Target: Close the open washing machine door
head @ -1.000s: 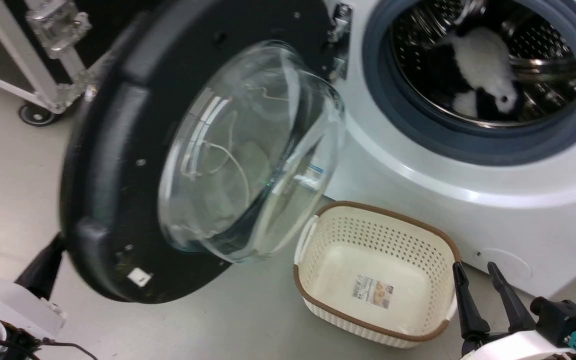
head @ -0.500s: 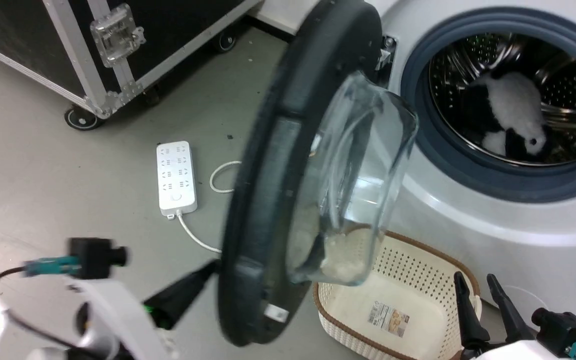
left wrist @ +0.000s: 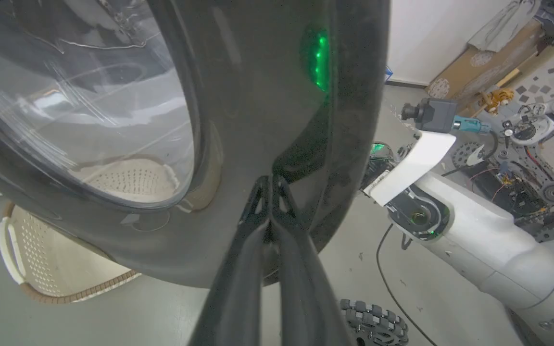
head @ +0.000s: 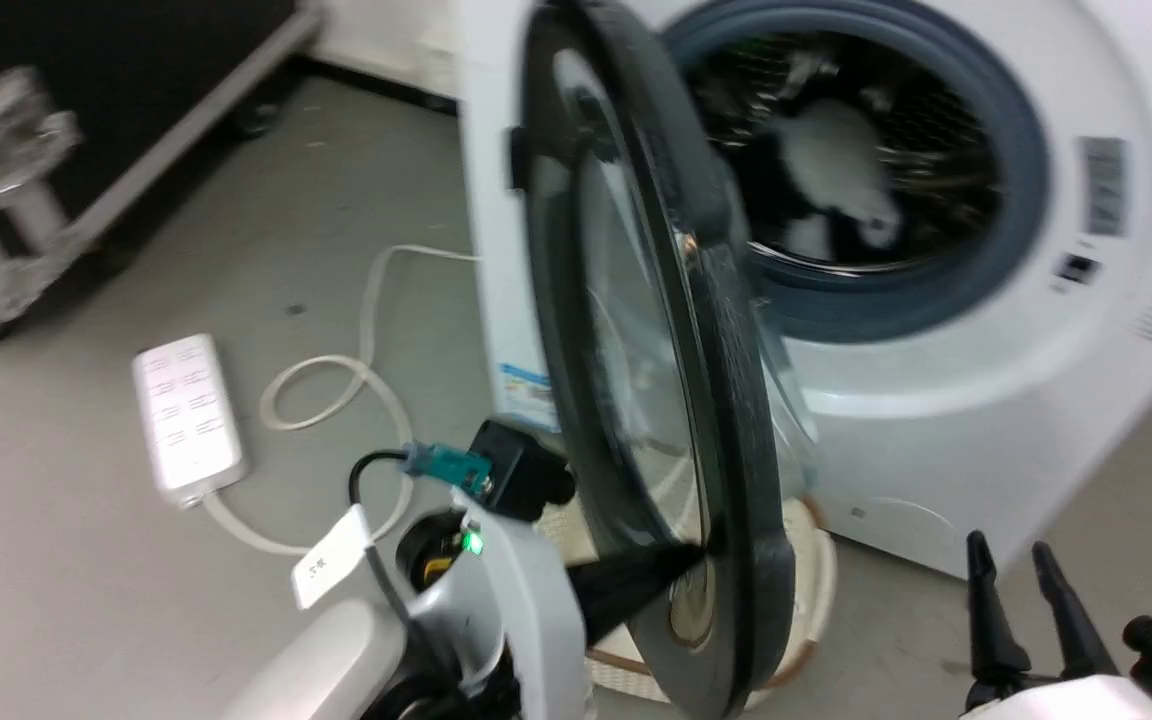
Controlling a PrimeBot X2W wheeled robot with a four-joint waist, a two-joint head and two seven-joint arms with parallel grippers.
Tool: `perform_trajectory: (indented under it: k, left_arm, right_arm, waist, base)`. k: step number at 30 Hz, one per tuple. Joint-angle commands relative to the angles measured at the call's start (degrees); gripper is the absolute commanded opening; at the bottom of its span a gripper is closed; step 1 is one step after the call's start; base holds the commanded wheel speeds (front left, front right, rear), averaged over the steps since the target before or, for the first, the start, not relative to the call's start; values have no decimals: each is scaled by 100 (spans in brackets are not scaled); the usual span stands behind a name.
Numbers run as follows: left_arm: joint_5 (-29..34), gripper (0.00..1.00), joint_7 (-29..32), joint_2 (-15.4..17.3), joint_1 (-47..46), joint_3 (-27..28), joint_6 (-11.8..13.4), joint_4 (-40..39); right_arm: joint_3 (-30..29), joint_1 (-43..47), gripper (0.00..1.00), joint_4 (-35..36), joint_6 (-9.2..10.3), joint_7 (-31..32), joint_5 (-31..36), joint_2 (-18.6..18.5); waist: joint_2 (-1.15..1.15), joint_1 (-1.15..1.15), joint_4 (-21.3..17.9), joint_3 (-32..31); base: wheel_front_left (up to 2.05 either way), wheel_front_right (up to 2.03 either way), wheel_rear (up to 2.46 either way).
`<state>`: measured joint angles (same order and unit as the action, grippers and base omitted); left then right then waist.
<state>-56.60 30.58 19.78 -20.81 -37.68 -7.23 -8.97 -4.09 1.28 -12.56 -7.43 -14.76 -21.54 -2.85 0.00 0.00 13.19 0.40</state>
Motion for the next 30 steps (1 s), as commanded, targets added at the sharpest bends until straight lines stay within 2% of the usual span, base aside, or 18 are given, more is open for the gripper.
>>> perform_trajectory:
  k: [1,9,14,17,25,30]
  left_arm:
    - [63,0,-89,-51,-157,-44,-24,63]
    - [982,0,-1195,-349,-1320,-508,-25,1473]
    - [1531,0,-1713,-604,-2106,-644,-21,2425]
    - [1913,0,-2078,-724,-2548,-642,64,3079]
    - [2493,0,-3122,-1052,-3415,-490,516,4518]
    - [2470,0,-3836,-1208,-3631,-295,567,4675]
  right_arm:
    - [-21,-76,100,27,-6,-22,33,-3]
    - [-123,-171,100,139,-6,-23,4,-3]
    - [-164,-235,100,200,-6,-23,-55,-3]
    - [-134,-297,100,212,-6,-23,-122,-3]
    - [-57,-366,100,211,-6,-23,-227,-3]
    - [-71,-305,100,212,-6,-24,-184,-3]
  waist:
    - [0,0,-524,70]
    - [0,0,-1770,375]
    - [0,0,-2309,667]
    - [0,0,-2558,794]
    - [0,0,-2796,923]
    - [0,0,-2535,777]
  base:
    - [0,0,0]
    - [0,0,0]
    - [0,0,0]
    - [0,0,0]
    - [0,0,0]
    - [0,0,0]
